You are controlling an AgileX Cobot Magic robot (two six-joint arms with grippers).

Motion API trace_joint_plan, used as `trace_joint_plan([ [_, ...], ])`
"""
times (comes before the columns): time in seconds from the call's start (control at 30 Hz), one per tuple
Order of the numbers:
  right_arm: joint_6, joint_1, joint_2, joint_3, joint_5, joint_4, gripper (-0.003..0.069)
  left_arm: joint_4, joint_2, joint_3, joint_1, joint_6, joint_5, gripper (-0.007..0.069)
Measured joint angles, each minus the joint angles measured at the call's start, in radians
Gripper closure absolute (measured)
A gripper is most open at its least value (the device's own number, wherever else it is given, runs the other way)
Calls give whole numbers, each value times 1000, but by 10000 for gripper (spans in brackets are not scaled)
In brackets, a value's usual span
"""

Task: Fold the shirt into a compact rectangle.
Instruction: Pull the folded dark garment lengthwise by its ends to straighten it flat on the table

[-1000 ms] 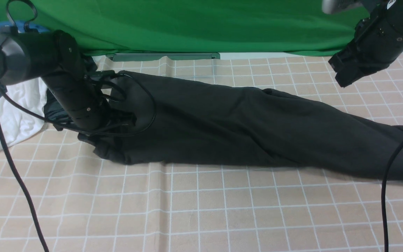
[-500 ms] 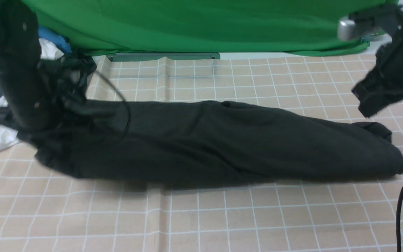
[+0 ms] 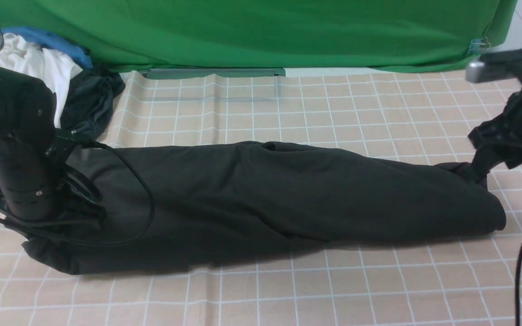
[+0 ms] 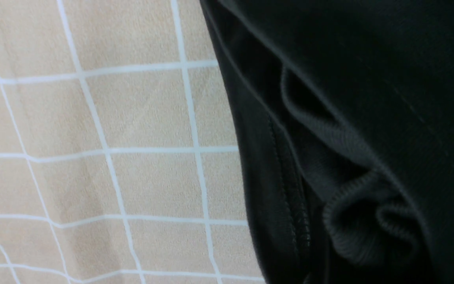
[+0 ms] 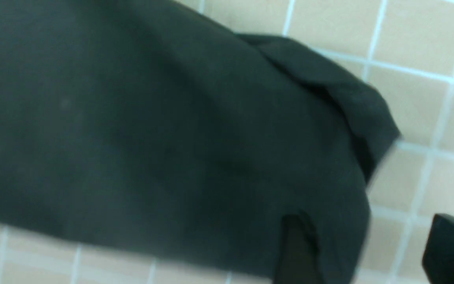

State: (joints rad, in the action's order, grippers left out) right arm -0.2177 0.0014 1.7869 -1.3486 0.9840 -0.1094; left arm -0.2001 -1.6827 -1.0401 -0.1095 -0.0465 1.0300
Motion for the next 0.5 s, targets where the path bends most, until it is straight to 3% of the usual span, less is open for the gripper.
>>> trace_joint_plan([
  [0.33, 1, 0, 158, 0, -93, 0, 167, 3, 0, 0, 0, -1, -10, 477],
  [0.4, 1, 0, 180, 0, -94, 0, 210, 10, 0, 0, 0, -1, -11, 477],
  [0.5, 1, 0, 196, 0, -94, 0, 392, 20, 1, 0, 0, -1, -17, 477],
])
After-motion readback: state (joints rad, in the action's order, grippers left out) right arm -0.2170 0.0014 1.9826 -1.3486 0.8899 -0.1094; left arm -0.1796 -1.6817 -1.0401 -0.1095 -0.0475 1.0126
